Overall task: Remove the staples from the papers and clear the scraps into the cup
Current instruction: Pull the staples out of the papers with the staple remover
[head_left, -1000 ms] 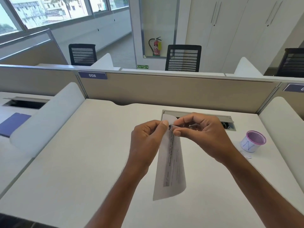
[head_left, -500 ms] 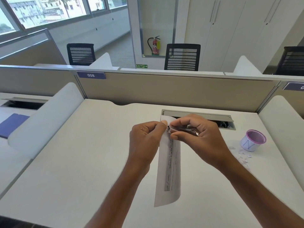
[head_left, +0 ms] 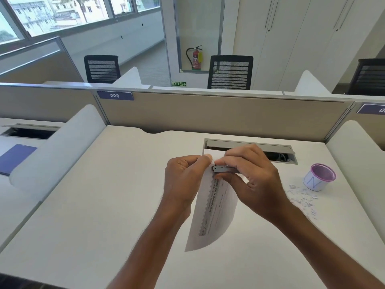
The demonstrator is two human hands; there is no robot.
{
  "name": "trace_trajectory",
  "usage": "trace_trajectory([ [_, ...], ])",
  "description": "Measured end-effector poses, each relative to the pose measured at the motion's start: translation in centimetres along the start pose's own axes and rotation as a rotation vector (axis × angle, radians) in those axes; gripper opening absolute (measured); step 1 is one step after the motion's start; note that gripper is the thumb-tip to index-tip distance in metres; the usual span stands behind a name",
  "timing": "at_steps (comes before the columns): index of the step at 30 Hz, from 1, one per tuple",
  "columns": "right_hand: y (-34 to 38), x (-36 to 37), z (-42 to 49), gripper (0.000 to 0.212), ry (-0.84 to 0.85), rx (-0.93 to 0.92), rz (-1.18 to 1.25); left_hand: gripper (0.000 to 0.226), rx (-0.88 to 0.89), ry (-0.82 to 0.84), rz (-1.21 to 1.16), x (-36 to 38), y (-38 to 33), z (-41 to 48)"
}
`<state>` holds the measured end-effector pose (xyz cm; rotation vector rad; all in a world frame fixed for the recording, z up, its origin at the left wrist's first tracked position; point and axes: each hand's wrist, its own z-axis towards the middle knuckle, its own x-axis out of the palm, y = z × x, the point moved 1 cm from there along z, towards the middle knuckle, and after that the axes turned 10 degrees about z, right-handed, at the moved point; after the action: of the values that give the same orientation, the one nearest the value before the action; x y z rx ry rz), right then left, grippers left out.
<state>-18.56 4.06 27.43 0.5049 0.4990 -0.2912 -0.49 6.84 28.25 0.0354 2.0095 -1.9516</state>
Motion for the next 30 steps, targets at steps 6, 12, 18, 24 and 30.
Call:
trace_trajectory([
  [6, 0.3, 0.0, -0.9, 0.017, -0.013, -0.087, -0.053, 0.054, -0.01, 0.008, -0.108, -0.4, -0.4, 0.2],
  [12, 0.7, -1.4, 0.0, 0.025, -0.133, 0.472, 0.529, 0.035, 0.035, 0.074, -0.097, -0.9, -1.0, -0.4],
  [18, 1.2, -2.2, 0.5, 0.025, -0.104, 0.608, 0.617, 0.027, 0.045, 0.053, -0.144, -0.8, -1.5, -1.1],
  [24, 1.6, -2.7, 0.6, 0.026, -0.088, 0.609, 0.619, 0.026, 0.102, 0.072, -0.12, -0.9, -1.3, -1.3],
  [30, 1.9, -2.9, 0.6, 0.025, -0.092, 0.644, 0.699, 0.022, 0.17, 0.07, -0.089, -1.1, -1.1, -1.6],
])
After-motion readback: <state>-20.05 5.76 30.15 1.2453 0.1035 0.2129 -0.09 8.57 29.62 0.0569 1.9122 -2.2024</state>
